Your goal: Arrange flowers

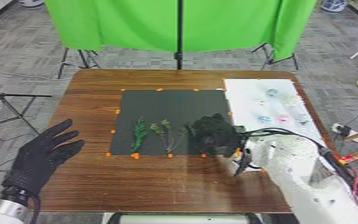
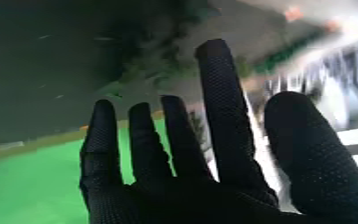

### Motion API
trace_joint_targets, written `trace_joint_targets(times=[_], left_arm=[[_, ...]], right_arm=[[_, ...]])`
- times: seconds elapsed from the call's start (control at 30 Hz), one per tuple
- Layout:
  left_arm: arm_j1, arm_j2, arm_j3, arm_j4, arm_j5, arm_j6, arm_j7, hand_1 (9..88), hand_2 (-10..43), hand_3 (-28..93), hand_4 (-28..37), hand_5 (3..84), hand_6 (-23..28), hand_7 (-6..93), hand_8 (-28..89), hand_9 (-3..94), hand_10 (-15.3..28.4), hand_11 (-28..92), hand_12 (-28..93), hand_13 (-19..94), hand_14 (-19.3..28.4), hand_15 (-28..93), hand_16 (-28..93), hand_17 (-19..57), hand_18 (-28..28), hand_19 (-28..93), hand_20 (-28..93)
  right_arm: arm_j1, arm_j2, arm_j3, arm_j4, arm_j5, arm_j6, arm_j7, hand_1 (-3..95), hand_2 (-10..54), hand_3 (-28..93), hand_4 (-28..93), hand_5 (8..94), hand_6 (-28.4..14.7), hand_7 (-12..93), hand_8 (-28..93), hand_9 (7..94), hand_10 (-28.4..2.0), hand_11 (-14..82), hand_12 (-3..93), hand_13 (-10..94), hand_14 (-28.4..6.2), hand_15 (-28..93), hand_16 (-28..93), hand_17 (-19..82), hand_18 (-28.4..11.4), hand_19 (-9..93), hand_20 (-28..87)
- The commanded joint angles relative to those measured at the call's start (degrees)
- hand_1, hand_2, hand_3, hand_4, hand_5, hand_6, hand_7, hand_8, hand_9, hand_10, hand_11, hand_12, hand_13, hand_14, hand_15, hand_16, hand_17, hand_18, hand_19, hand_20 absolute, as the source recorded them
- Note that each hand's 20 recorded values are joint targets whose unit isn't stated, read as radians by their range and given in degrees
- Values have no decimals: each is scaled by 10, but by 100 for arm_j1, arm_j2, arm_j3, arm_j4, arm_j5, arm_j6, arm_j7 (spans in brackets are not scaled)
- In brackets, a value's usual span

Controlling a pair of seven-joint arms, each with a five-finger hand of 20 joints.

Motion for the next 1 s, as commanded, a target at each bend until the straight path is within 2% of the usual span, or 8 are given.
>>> trace_joint_targets(times=[0.03,0.13,0.33,0.4,0.5,0.57,0.67,1.0], left_arm=[[106,-47,2,31,12,-1,27,260,-4,712,-260,337,18,250,-118,293,128,305,135,274,159,471,-25,-71,235,540,98],[93,-46,3,35,8,-1,9,260,-5,712,-261,336,18,250,-117,292,129,305,135,274,159,471,-25,-72,236,540,98],[88,-22,11,34,1,27,33,260,-4,712,-261,336,17,250,-117,292,128,306,136,274,159,470,-25,-71,236,540,98],[76,-13,7,36,6,42,37,261,-4,711,-261,336,18,250,-118,292,128,306,136,274,159,471,-25,-72,236,540,98],[58,-20,1,36,12,24,18,261,-4,711,-261,336,18,251,-117,292,128,306,136,274,159,471,-25,-71,236,540,97],[26,-20,5,49,12,3,-8,261,-4,711,-261,336,18,251,-118,293,129,306,136,274,160,472,-25,-71,236,541,97],[26,-19,-17,52,14,12,-8,261,-4,711,-261,337,18,251,-118,292,129,306,136,274,159,472,-25,-72,236,540,97],[7,4,-37,60,16,-32,-47,260,-4,712,-261,337,18,251,-118,293,129,306,136,274,159,472,-25,-71,235,540,97]], right_arm=[[107,-61,482,-62,2267,1112,620,89,170,915,-213,593,-9,187,-161,280,-115,109,217,150,-103,161,370,-130,-208,540,365],[327,238,295,141,1791,2495,1055,116,112,897,-245,576,-9,188,-161,290,-119,124,218,166,-100,197,347,-99,-206,546,372],[470,846,49,759,-1315,3631,1839,195,-22,829,-282,421,-11,245,-188,330,-118,297,212,250,-94,439,177,25,-200,610,378],[445,1033,-6,822,-1525,3558,2007,265,-74,740,-282,401,-23,269,-197,356,-124,414,222,304,-97,610,137,107,-187,704,423],[430,1174,-5,976,-2243,3269,2029,373,-94,628,-283,417,-33,291,-208,420,-125,493,229,400,-93,720,133,194,-180,796,459],[361,1213,104,896,-2598,2642,2178,390,-95,614,-283,431,-32,295,-210,442,-124,496,225,421,-90,723,138,210,-178,809,460],[219,1378,177,875,-2519,2450,2280,380,-95,620,-283,451,-18,308,-219,445,-111,477,223,414,-85,696,143,190,-183,794,456],[121,1512,25,1089,-2599,2615,2247,334,-95,696,-283,493,-1,368,-245,458,-107,523,246,424,-83,711,150,178,-184,780,465]])
